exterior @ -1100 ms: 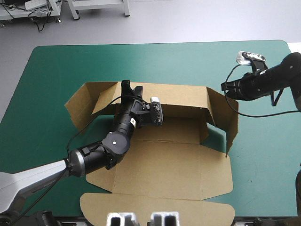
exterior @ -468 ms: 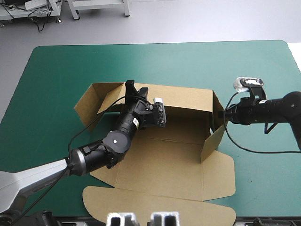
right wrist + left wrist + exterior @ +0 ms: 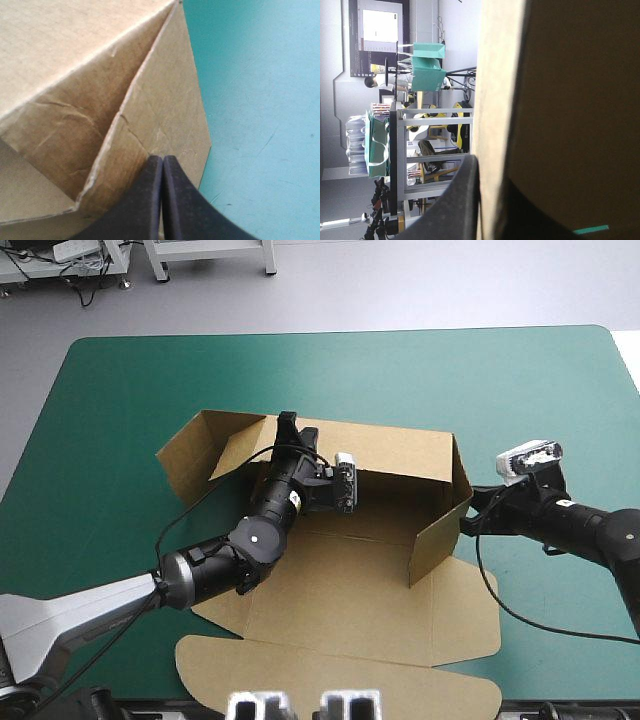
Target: Fold the box
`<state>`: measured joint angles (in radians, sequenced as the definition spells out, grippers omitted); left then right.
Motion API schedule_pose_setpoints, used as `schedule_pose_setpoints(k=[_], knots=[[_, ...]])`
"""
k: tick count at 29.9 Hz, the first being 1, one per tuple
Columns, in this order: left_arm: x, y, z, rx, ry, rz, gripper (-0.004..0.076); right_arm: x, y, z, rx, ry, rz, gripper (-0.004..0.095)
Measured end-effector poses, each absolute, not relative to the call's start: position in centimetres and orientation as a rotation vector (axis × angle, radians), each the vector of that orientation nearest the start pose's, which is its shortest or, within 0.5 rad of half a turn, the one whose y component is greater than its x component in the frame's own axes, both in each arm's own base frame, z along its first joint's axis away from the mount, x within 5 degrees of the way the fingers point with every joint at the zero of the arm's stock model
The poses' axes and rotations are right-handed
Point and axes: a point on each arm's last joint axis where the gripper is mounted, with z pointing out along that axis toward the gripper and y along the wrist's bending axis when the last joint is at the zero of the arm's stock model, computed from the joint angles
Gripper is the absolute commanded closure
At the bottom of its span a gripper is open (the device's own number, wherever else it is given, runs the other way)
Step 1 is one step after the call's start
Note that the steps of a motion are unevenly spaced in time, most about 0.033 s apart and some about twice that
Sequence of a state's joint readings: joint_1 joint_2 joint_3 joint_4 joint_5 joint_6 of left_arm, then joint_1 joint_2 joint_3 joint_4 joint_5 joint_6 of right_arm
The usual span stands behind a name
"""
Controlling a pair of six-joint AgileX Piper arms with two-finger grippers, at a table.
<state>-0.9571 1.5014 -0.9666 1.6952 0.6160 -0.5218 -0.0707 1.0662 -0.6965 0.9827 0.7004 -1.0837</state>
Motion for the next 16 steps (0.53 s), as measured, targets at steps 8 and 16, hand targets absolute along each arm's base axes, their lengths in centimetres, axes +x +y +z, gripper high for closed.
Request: schedule_pose_setpoints(k=[8, 16], knots=[[23.0, -23.6, 29.2, 1.477, 1.245, 0.764, 0.0734, 20.3, 3.3, 28.6, -0.541, 2.166, 0.416, 0.0505], [23.0, -23.6, 29.1, 1.476, 1.243, 0.769, 0.0734, 19.6, 3.3, 27.9, -0.68, 2.23, 0.39, 0.0449]])
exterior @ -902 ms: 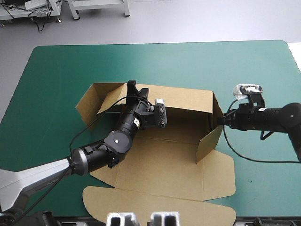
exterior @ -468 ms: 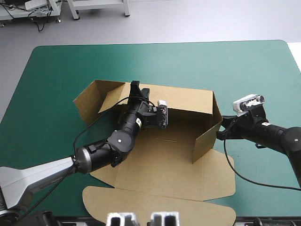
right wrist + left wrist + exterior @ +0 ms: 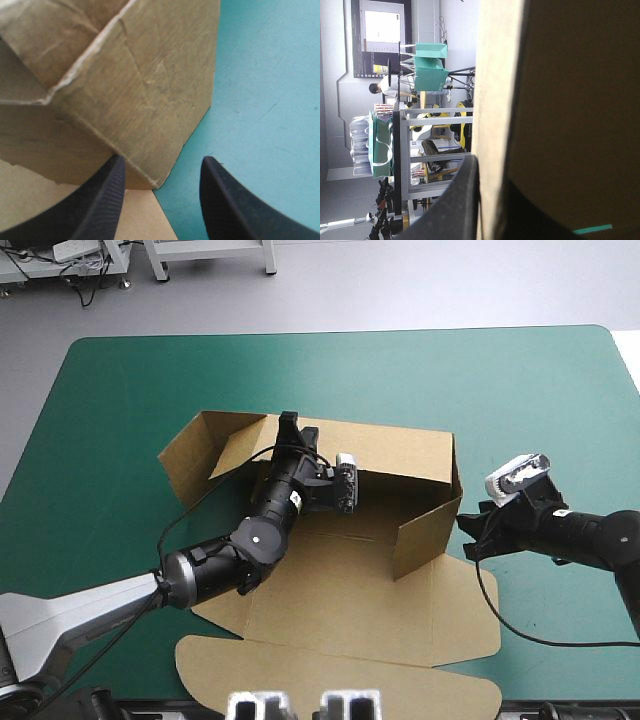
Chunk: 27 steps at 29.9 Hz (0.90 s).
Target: Fold the box
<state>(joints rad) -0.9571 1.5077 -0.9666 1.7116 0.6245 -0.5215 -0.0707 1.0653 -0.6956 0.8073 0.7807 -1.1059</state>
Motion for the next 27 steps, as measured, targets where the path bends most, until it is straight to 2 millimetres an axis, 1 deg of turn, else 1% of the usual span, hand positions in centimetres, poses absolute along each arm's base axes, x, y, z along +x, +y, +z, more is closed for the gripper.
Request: schedule_pose_setpoints(k=[5, 9, 18, 27], knots=[[23.0, -23.6, 29.2, 1.476, 1.242, 0.769, 0.0734, 19.6, 3.3, 27.9, -0.727, 2.219, 0.381, 0.0449], [23.1, -23.6, 29.2, 1.474, 1.239, 0.77, 0.0734, 19.7, 3.6, 28.2, -0.73, 2.172, 0.416, 0.0449], [23.1, -23.6, 29.3, 1.441, 1.263, 0.743, 0.0734, 20.7, 4.1, 27.8, -0.665, 2.153, 0.538, 0.0449], [23.1, -23.8, 29.5, 1.435, 1.268, 0.721, 0.0734, 21.3, 4.6, 27.5, -0.643, 2.128, 0.635, 0.0449]])
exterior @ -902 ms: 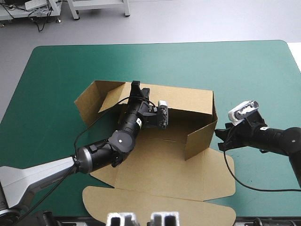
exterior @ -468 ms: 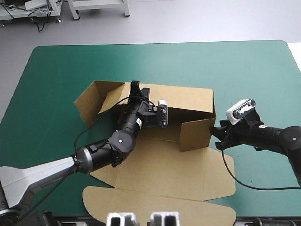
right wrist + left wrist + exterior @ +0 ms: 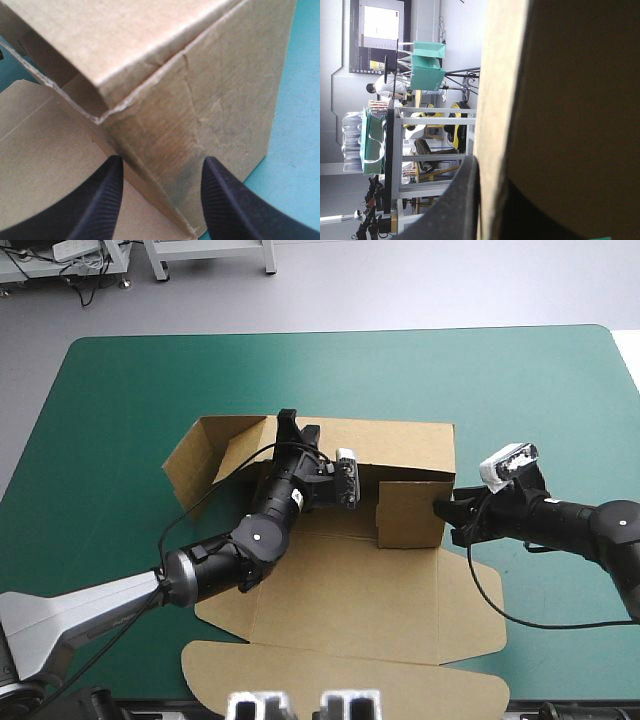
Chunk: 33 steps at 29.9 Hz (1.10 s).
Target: Fold the box
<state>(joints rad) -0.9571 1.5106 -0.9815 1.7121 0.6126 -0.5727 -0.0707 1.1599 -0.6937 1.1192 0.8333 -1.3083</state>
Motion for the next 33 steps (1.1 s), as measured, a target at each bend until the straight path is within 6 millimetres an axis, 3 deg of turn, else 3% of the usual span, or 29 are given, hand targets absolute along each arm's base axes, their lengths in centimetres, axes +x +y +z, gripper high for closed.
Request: schedule_pose_setpoints(k=[8, 15, 18, 20, 21, 29, 33], knots=[[23.1, -23.9, 29.4, 1.437, 1.27, 0.713, 0.0734, 22.6, 4.5, 26.7, -0.629, 2.114, 0.626, 0.0458], [23.1, -24.1, 29.4, 1.45, 1.258, 0.687, 0.0734, 24.6, 4.6, 25.4, -0.584, 2.068, 0.67, 0.0592], [23.1, -24.1, 29.5, 1.451, 1.257, 0.684, 0.0734, 25.2, 4.5, 25.0, -0.55, 2.049, 0.682, 0.0728], [23.1, -24.2, 29.5, 1.454, 1.254, 0.677, 0.0734, 25.5, 4.5, 24.8, -0.526, 2.046, 0.682, 0.0901], [23.0, -24.2, 29.5, 1.457, 1.251, 0.672, 0.0734, 25.6, 4.4, 24.8, -0.52, 2.042, 0.674, 0.0919], [23.0, -24.4, 29.5, 1.466, 1.235, 0.658, 0.0715, 25.8, 4.3, 25.0, -0.526, 2.03, 0.638, 0.0908], [22.9, -24.5, 29.5, 1.473, 1.229, 0.649, 0.0608, 25.8, 4.2, 24.9, -0.529, 2.034, 0.636, 0.0908]])
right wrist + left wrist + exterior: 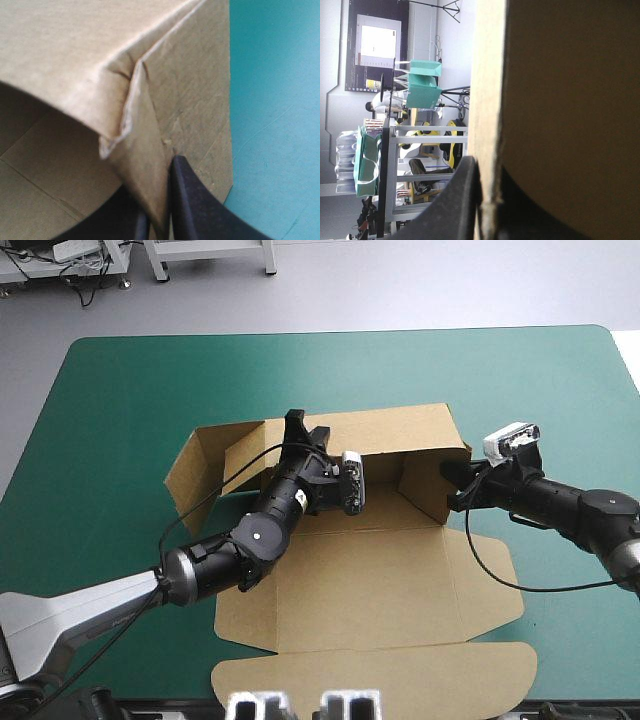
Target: Fold the box
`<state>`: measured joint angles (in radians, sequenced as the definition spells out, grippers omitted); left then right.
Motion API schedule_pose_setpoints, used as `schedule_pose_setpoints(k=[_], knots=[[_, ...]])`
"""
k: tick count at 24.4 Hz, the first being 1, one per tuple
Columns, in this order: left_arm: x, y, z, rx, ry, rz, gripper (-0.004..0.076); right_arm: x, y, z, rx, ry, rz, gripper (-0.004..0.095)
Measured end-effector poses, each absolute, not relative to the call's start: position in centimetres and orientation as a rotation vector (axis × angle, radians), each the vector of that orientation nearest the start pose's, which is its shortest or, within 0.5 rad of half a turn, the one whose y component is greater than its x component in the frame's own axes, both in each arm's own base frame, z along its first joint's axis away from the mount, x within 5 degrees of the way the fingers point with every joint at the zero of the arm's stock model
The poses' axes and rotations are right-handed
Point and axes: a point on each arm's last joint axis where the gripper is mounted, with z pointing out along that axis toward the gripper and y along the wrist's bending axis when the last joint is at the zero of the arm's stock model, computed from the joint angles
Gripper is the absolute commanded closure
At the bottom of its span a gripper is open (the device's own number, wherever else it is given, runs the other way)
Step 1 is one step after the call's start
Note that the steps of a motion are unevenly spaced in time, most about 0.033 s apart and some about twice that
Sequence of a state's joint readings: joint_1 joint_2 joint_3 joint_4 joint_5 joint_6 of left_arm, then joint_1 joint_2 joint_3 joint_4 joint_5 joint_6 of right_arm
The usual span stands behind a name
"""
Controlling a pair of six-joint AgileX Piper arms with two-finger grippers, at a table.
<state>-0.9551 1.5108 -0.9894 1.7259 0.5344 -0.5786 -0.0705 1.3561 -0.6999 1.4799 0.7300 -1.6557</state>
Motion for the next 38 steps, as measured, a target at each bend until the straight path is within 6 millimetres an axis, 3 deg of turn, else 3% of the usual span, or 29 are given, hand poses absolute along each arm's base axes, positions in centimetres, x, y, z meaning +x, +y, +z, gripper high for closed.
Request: schedule_pose_setpoints(k=[6, 8, 16, 22, 26, 28, 31, 33, 38], knots=[[22.8, -24.7, 29.4, 1.492, 1.217, 0.617, 0.033, 25.8, 4.2, 24.9, -0.547, 2.042, 0.623, 0.0908], [22.7, -24.8, 29.4, 1.496, 1.213, 0.61, 0.027, 25.8, 4.2, 24.9, -0.55, 2.043, 0.622, 0.0908], [22.3, -25.4, 29.2, 1.537, 1.183, 0.539, 0.0261, 25.8, 4.2, 24.9, -0.548, 2.044, 0.618, 0.0908], [18.7, -28.2, 29.7, 1.562, 1.102, 0.422, 0.0262, 25.9, 4.0, 24.9, -0.542, 2.048, 0.602, 0.0908], [15.9, -29.4, 32.8, 1.504, 1.011, 0.349, 0.0262, 25.9, 4.0, 24.9, -0.543, 2.049, 0.599, 0.0908], [15.5, -29.4, 34.3, 1.448, 1.005, 0.359, 0.0325, 25.9, 4.0, 24.9, -0.538, 2.051, 0.6, 0.0908], [15.9, -28.7, 36.4, 1.327, 1.046, 0.436, 0.0596, 26.0, 3.9, 24.9, -0.512, 2.06, 0.604, 0.0908], [16.3, -28.3, 37.3, 1.264, 1.077, 0.482, 0.0729, 26.0, 3.8, 25.0, -0.479, 2.07, 0.607, 0.0908], [19.3, -26.1, 40.1, 1.078, 1.176, 0.59, 0.0724, 26.4, 3.6, 25.6, -0.435, 2.101, 0.603, 0.0908]])
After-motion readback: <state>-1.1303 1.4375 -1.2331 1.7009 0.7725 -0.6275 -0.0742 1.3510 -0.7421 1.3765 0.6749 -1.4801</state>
